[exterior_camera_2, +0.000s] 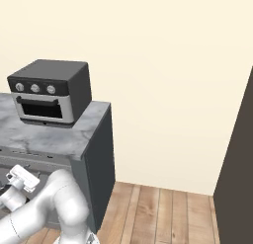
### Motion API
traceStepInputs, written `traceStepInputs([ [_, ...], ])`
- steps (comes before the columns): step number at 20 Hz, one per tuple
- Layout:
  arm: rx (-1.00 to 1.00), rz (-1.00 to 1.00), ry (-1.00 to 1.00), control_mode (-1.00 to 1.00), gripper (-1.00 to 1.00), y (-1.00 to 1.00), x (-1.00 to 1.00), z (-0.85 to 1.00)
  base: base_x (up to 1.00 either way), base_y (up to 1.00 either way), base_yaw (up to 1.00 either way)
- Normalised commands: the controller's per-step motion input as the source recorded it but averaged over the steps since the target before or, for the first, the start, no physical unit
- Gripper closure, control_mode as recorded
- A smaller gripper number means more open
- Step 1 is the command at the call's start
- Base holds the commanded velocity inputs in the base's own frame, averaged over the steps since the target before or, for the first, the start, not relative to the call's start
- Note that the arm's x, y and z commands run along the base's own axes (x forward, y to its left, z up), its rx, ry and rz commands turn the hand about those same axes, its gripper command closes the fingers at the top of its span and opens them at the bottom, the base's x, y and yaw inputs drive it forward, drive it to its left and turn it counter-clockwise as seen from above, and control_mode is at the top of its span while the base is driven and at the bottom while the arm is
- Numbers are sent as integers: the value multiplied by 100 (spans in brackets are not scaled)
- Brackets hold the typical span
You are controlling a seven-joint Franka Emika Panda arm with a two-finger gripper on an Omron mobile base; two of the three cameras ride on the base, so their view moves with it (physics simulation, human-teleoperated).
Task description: Pick up the cup and bowl from the counter, place them in the dishwasher, and close the dishwasher door.
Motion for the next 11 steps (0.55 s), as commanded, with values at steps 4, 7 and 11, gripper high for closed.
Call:
traceStepInputs([
  [4,-43,0,-2,-100,-100,0,68,-42,0,0,0],
  [7,-42,0,-1,-100,-100,0,75,-41,0,0,0],
  [11,-36,0,0,-100,-100,-4,80,-42,0,0,0],
])
